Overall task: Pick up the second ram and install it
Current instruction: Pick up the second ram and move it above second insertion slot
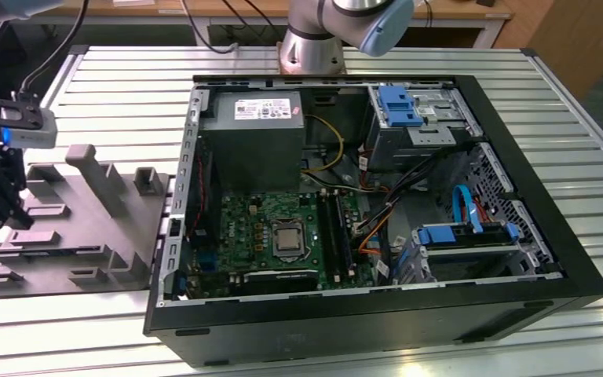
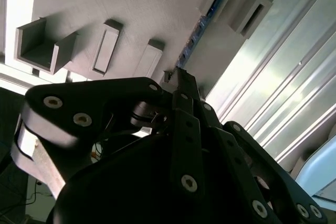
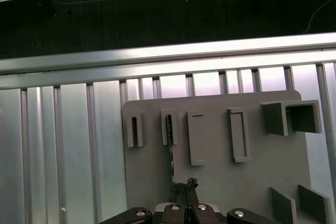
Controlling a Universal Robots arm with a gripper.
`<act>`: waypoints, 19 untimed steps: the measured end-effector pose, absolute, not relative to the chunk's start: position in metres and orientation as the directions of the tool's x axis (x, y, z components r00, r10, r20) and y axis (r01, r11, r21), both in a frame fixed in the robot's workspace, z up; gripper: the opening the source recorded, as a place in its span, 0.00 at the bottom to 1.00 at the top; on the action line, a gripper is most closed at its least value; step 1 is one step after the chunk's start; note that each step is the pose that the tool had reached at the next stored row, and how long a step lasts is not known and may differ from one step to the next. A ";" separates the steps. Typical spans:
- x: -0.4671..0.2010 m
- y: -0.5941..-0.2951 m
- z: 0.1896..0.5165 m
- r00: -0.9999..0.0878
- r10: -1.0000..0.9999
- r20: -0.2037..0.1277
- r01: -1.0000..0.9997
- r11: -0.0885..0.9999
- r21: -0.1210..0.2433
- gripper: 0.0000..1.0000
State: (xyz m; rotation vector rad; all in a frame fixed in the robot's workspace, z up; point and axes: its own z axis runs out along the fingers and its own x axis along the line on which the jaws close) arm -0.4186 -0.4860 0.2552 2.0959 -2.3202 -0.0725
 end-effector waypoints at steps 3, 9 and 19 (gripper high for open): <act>-0.420 -0.487 0.252 -0.101 -0.995 -0.021 -0.994 0.100 0.044 0.10; -0.421 -0.488 0.245 -0.100 -0.995 -0.021 -0.994 0.100 0.044 0.10; -0.423 -0.490 0.234 -0.093 -0.995 -0.021 -0.995 0.092 0.044 0.10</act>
